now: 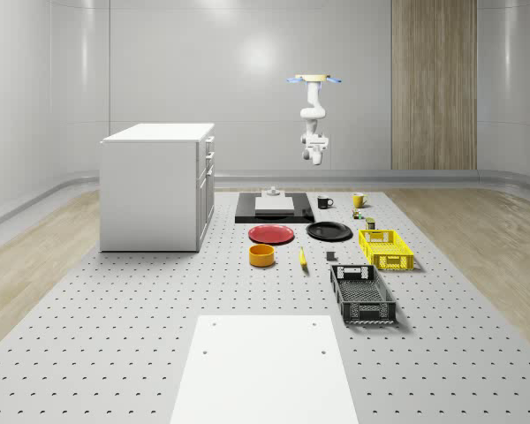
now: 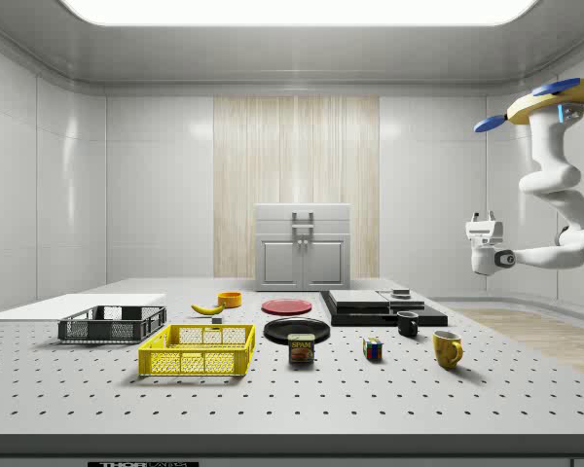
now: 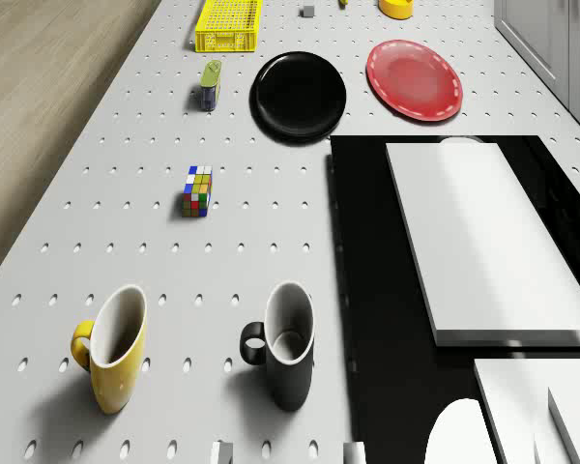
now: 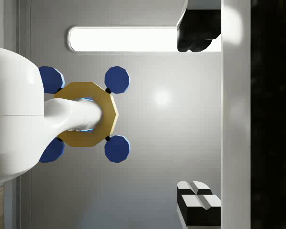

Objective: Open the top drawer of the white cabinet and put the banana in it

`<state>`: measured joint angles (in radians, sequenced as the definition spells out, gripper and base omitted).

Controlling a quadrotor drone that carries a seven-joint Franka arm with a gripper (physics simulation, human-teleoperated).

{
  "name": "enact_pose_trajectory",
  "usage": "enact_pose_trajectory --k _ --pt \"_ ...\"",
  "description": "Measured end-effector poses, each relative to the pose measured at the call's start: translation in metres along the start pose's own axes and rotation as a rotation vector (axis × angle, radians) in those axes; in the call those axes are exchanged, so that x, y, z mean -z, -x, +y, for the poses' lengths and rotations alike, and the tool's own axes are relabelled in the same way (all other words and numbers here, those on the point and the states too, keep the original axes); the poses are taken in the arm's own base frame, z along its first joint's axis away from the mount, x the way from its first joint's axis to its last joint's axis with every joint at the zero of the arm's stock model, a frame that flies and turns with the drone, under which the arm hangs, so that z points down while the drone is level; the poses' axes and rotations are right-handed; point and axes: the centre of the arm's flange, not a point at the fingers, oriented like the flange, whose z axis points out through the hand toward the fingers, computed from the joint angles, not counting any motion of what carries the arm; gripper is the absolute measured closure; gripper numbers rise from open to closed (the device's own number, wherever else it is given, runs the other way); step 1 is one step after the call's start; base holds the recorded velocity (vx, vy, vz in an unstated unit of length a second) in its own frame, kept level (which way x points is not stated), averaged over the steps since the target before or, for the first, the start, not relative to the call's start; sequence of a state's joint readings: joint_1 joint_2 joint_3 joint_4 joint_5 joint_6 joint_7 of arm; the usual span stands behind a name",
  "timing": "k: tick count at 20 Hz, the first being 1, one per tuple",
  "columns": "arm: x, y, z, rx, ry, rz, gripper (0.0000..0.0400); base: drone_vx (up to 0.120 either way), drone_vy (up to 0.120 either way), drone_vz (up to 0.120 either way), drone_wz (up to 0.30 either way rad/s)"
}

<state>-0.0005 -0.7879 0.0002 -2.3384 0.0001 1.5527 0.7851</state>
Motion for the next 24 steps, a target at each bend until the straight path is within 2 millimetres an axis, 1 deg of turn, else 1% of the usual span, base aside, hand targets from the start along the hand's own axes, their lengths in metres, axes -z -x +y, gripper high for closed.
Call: enact_pose_trajectory --k 1,8,9,10,11,13,16,20,24 --pt "0.008 0.001 0.001 0.000 -0.001 0.001 0.0000 0.000 -0.080 0.000 0.000" --pt "0.056 0.002 0.002 0.000 -0.004 0.004 0.0000 0.120 -0.120 0.000 0.000" --pt "0.061 -0.001 0.004 -0.003 -0.038 -0.028 0.0000 0.120 -0.120 0.000 0.000" --pt "0.064 -0.012 0.014 -0.004 -0.148 -0.139 0.0000 0.120 -0.120 0.000 0.000" --pt "0.064 -0.024 0.026 -0.004 -0.266 -0.259 0.0000 0.120 -0.120 0.000 0.000" --pt "0.055 -0.043 0.044 -0.003 -0.481 -0.476 0.0000 0.120 -0.120 0.120 0.000" --pt "0.036 -0.060 0.059 -0.001 -0.726 -0.723 0.0000 0.120 -0.120 0.120 0.000" --pt "0.016 -0.068 0.067 0.000 -0.920 -0.918 0.0000 0.120 -0.120 0.120 0.000" --pt "0.005 -0.071 0.068 0.001 -1.018 -1.017 0.0000 0.120 -0.120 0.120 0.000"
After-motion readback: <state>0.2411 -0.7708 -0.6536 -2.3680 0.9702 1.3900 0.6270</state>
